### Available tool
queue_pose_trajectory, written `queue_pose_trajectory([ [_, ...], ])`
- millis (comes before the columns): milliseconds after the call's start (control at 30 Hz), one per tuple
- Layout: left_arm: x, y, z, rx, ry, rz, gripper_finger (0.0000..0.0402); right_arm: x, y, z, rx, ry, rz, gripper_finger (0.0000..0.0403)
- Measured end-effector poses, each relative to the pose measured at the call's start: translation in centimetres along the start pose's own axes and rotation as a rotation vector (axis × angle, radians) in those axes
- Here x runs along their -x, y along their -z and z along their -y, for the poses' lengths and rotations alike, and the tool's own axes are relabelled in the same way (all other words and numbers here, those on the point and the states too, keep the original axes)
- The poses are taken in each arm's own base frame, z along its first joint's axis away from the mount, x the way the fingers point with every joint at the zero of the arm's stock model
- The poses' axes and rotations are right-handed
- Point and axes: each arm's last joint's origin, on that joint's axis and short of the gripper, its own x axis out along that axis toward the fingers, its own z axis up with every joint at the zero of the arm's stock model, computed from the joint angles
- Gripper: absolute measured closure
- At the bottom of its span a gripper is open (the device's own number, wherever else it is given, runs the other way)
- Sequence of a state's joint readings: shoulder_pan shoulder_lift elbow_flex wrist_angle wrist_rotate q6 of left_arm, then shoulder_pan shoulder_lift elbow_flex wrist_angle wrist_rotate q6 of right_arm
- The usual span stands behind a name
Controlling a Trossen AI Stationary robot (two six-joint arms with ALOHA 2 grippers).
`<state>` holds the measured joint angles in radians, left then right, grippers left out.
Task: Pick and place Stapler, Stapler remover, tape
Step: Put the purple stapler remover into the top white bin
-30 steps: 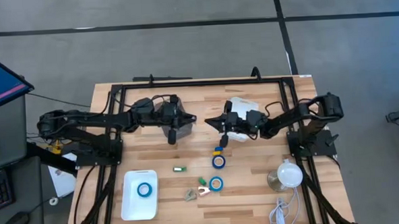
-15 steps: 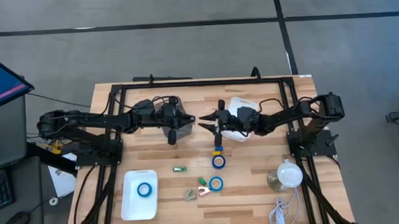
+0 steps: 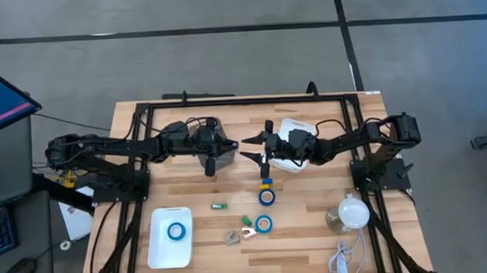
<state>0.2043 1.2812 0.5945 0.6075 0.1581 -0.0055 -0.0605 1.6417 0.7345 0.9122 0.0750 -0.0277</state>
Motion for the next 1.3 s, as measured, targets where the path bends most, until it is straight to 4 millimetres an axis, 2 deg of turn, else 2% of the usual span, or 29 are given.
queue_pose_trajectory([
  [267, -0.01, -0.01, 0.0, 0.008, 0.0, 0.002, 0.0385, 0.01, 0.0, 0.0, -0.002, 0.0, 0.001, 0.0237],
  [1000, -0.1, -0.3, 0.07, 0.023, 0.003, 0.04, 0.0384, -0.56, -0.81, -0.44, -0.021, -0.012, 0.002, 0.025],
  [1300, -0.1, -0.31, 0.07, 0.023, 0.003, 0.041, 0.0384, -0.56, -0.81, -0.5, -0.021, -0.014, 0.002, 0.028],
])
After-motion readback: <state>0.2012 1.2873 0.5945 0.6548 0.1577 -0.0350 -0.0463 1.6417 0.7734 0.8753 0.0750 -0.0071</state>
